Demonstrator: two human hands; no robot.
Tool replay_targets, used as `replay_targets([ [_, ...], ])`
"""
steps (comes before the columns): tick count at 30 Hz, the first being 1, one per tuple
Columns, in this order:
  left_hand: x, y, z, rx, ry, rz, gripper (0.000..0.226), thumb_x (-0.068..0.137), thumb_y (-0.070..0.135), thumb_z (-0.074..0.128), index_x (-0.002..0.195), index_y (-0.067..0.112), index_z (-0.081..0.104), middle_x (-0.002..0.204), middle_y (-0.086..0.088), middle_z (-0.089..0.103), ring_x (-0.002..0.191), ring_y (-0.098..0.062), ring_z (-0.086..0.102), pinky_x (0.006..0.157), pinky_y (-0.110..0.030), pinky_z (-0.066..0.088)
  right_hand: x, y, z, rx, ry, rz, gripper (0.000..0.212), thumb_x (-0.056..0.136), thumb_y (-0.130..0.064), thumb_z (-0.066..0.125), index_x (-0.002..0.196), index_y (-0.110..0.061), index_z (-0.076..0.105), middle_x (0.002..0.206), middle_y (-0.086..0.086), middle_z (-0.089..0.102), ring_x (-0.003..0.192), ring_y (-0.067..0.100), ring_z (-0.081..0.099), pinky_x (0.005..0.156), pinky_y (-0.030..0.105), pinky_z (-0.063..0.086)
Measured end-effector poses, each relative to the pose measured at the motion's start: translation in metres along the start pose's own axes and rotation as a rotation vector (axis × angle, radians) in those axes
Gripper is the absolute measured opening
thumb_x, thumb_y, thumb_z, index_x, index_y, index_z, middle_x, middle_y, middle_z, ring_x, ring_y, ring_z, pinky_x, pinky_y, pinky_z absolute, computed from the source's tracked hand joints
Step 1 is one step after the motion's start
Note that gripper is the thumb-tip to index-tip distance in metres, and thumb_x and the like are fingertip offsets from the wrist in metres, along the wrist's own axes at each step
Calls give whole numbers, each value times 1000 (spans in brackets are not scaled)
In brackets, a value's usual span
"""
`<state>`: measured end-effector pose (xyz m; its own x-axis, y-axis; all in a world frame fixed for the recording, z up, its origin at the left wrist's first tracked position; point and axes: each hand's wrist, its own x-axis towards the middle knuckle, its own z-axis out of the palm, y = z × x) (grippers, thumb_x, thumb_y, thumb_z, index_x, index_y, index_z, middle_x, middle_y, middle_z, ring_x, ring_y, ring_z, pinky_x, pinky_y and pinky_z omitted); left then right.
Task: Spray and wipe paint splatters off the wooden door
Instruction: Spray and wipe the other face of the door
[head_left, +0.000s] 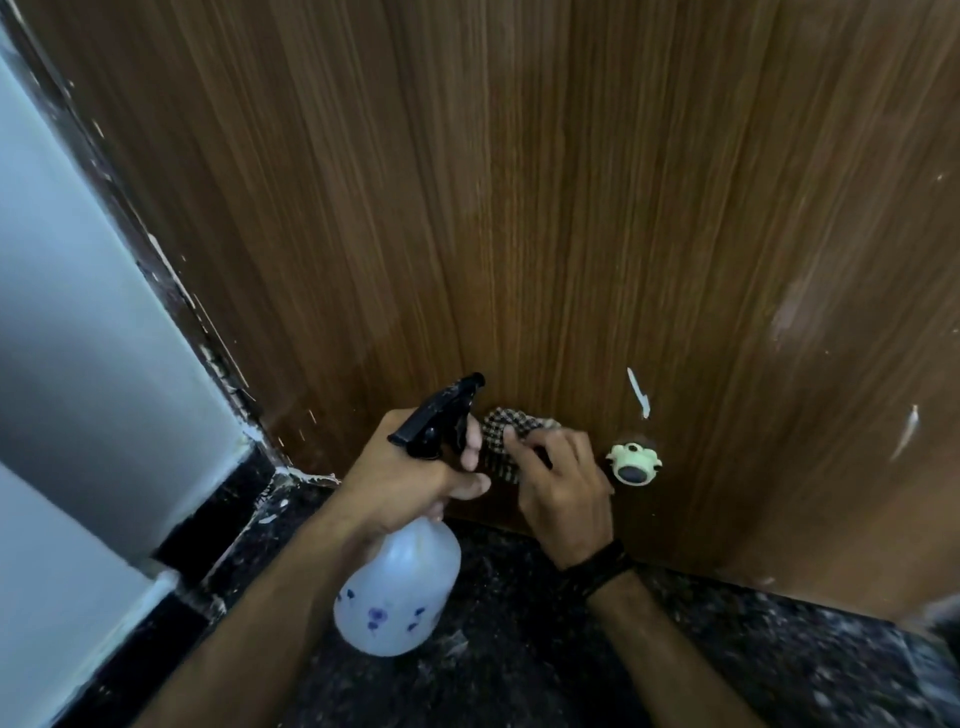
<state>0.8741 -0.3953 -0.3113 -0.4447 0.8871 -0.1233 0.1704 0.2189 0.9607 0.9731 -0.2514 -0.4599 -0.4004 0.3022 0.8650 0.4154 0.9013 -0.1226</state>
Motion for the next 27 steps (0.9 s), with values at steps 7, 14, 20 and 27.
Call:
replay_targets([
  [7,-12,-3,-12,49,25,-4,24,80,-10,73,91,8,63,80,-6,60,59,-21,44,46,-26,39,67,1,-33,99,429,165,32,83,-5,79,115,-5,72,95,12,62,86,26,57,82,26,41],
  [14,-7,4,24,67,-39,-23,24,79,-13,73,90,6,64,77,-4,60,56,-14,46,45,-23,38,-2,5,-16,122,212,196,52,75,12,73,120,-13,68,90,12,63,80,32,59,76,36,45],
  [20,-8,10,37,92,-101,11,22,79,-13,74,88,5,63,77,-6,60,51,-18,44,44,-24,38,38,21,-70,145,670,606,29,79,-12,84,102,0,70,93,15,58,88,25,59,83,21,45],
  [27,-10,10,47,119,-124,-19,23,79,-11,74,86,9,64,76,-4,60,52,-15,45,45,-23,40,27,17,-58,127,544,534,26,80,-14,84,99,-1,71,94,13,59,89,25,57,78,34,49],
])
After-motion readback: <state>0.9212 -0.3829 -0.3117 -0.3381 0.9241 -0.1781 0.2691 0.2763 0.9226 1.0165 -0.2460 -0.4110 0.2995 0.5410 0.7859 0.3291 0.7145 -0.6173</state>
